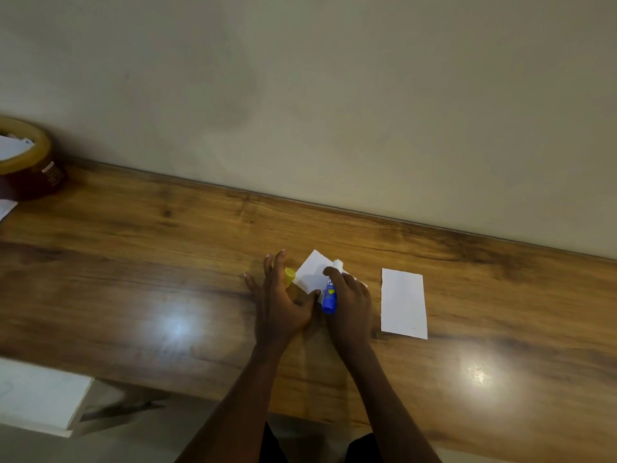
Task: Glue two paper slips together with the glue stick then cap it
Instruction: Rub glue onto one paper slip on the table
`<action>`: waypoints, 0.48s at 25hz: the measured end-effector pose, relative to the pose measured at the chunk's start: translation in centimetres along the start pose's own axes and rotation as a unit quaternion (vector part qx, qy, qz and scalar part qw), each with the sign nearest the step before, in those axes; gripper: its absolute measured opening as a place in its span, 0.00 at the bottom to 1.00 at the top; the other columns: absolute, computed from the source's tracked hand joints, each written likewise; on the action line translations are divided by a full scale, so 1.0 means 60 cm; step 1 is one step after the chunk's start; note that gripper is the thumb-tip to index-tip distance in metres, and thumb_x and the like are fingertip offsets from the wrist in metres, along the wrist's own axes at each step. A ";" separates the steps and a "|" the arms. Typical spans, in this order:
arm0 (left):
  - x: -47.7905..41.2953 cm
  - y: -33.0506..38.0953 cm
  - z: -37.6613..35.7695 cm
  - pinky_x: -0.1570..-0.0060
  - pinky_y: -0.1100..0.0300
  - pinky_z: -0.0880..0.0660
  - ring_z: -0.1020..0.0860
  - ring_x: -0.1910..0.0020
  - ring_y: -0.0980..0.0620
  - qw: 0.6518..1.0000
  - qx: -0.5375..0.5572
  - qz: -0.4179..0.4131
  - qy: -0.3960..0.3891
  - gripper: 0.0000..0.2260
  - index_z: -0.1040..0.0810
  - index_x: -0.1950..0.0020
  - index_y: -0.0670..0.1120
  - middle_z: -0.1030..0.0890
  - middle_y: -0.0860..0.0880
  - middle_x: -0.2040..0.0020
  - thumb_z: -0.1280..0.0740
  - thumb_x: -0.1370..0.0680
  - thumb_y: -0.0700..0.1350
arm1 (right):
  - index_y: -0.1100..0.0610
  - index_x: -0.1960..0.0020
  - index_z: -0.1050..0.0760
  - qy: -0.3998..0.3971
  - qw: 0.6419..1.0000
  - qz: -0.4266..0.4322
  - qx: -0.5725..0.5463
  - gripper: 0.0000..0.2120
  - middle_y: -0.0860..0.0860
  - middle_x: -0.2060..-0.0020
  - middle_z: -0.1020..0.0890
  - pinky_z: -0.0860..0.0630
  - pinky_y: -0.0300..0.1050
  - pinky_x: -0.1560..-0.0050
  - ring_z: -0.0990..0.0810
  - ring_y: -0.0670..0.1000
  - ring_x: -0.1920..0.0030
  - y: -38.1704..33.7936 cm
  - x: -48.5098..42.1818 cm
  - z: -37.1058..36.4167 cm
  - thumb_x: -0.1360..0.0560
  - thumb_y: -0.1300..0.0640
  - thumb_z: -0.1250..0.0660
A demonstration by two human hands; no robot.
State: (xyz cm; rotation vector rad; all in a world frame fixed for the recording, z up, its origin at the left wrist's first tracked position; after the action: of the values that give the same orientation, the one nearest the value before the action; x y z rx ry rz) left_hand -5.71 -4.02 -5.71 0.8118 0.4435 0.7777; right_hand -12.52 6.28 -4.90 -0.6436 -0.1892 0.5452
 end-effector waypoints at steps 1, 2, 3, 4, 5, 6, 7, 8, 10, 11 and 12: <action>0.001 0.001 0.001 0.30 0.45 0.65 0.46 0.26 0.43 1.000 -0.002 -0.006 0.005 0.35 0.42 0.30 0.46 0.38 0.39 0.28 0.29 0.32 0.47 | 0.56 0.38 0.31 -0.030 0.999 0.018 0.001 0.23 0.59 0.37 0.25 0.41 0.57 0.30 0.31 0.59 0.35 0.003 -0.017 0.003 0.32 0.63 0.30; 0.002 0.002 0.003 0.30 0.44 0.65 0.46 0.26 0.43 1.000 -0.003 -0.008 0.007 0.33 0.41 0.30 0.46 0.38 0.40 0.28 0.30 0.31 0.48 | 0.55 0.38 0.31 -0.065 0.997 0.034 0.003 0.23 0.58 0.36 0.26 0.42 0.57 0.29 0.32 0.59 0.34 0.005 -0.035 0.007 0.31 0.63 0.31; 0.002 0.003 0.003 0.30 0.43 0.65 0.45 0.26 0.43 1.000 -0.006 -0.013 0.007 0.31 0.40 0.31 0.46 0.38 0.40 0.28 0.30 0.30 0.48 | 0.55 0.38 0.32 -0.100 0.994 0.050 0.006 0.22 0.58 0.36 0.27 0.40 0.57 0.30 0.32 0.59 0.34 0.006 -0.053 0.011 0.30 0.63 0.32; 0.002 0.003 0.001 0.30 0.42 0.65 0.45 0.26 0.43 1.000 -0.014 -0.022 0.004 0.29 0.39 0.31 0.46 0.37 0.40 0.28 0.31 0.29 0.48 | 0.55 0.38 0.32 -0.134 0.988 0.071 0.013 0.22 0.58 0.35 0.27 0.38 0.58 0.31 0.33 0.59 0.34 0.005 -0.069 0.012 0.30 0.63 0.32; 0.002 0.005 0.000 0.30 0.41 0.65 0.45 0.27 0.44 0.999 -0.023 -0.033 0.001 0.27 0.37 0.32 0.46 0.36 0.40 0.29 0.32 0.29 0.46 | 0.54 0.38 0.32 -0.168 0.981 0.096 0.023 0.22 0.58 0.35 0.28 0.37 0.58 0.31 0.33 0.59 0.34 0.002 -0.081 0.010 0.30 0.63 0.32; 0.002 0.006 -0.003 0.31 0.40 0.65 0.44 0.27 0.45 0.998 -0.031 -0.045 -0.002 0.24 0.35 0.33 0.45 0.34 0.41 0.29 0.33 0.28 0.45 | 0.54 0.38 0.32 -0.200 0.972 0.119 0.032 0.21 0.58 0.34 0.29 0.37 0.59 0.32 0.34 0.59 0.33 -0.004 -0.089 0.008 0.30 0.63 0.33; 0.001 0.008 -0.005 0.31 0.40 0.66 0.44 0.26 0.45 0.998 -0.039 -0.053 -0.007 0.22 0.34 0.34 0.45 0.33 0.41 0.30 0.34 0.28 0.44 | 0.54 0.39 0.31 -0.221 0.965 0.138 0.035 0.21 0.58 0.34 0.29 0.38 0.60 0.31 0.35 0.59 0.32 -0.010 -0.095 0.005 0.30 0.64 0.33; 0.002 0.007 -0.006 0.31 0.40 0.67 0.44 0.26 0.46 0.997 -0.048 -0.055 -0.013 0.21 0.33 0.35 0.46 0.34 0.41 0.29 0.36 0.27 0.44 | 0.55 0.39 0.30 -0.220 0.963 0.153 0.025 0.20 0.58 0.35 0.28 0.37 0.59 0.32 0.34 0.59 0.33 -0.017 -0.099 0.004 0.30 0.64 0.32; 0.003 0.005 -0.008 0.32 0.41 0.68 0.44 0.26 0.47 0.996 -0.068 -0.056 -0.021 0.19 0.32 0.36 0.47 0.35 0.41 0.29 0.37 0.27 0.44 | 0.58 0.43 0.27 -0.141 0.975 0.163 -0.044 0.16 0.59 0.42 0.22 0.30 0.51 0.38 0.25 0.57 0.41 -0.028 -0.103 0.013 0.30 0.62 0.32; 0.004 0.004 -0.009 0.32 0.42 0.69 0.44 0.26 0.48 0.995 -0.073 -0.058 -0.019 0.19 0.31 0.36 0.47 0.34 0.41 0.29 0.37 0.27 0.44 | 0.58 0.45 0.26 -0.081 0.980 0.142 -0.111 0.13 0.58 0.47 0.19 0.27 0.44 0.45 0.22 0.54 0.48 -0.030 -0.099 0.020 0.30 0.59 0.32; 0.005 0.004 -0.009 0.32 0.42 0.69 0.44 0.26 0.48 0.995 -0.075 -0.060 -0.015 0.19 0.31 0.36 0.46 0.33 0.41 0.30 0.37 0.27 0.44 | 0.58 0.48 0.25 -0.030 0.975 0.102 -0.193 0.11 0.55 0.53 0.18 0.27 0.38 0.52 0.22 0.49 0.55 -0.029 -0.094 0.025 0.29 0.56 0.34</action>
State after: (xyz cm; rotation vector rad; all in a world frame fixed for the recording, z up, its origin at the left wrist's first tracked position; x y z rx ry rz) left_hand -5.99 -3.44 -5.87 0.6497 0.3992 0.6778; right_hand -17.04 2.85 -2.63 -1.0336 -0.2914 0.7335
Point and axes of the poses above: each hand's wrist, its own x-axis away from the middle knuckle, its own z-axis out of the back of the hand, y = z × x, the point moved 5 cm from there along -x, towards the middle knuckle
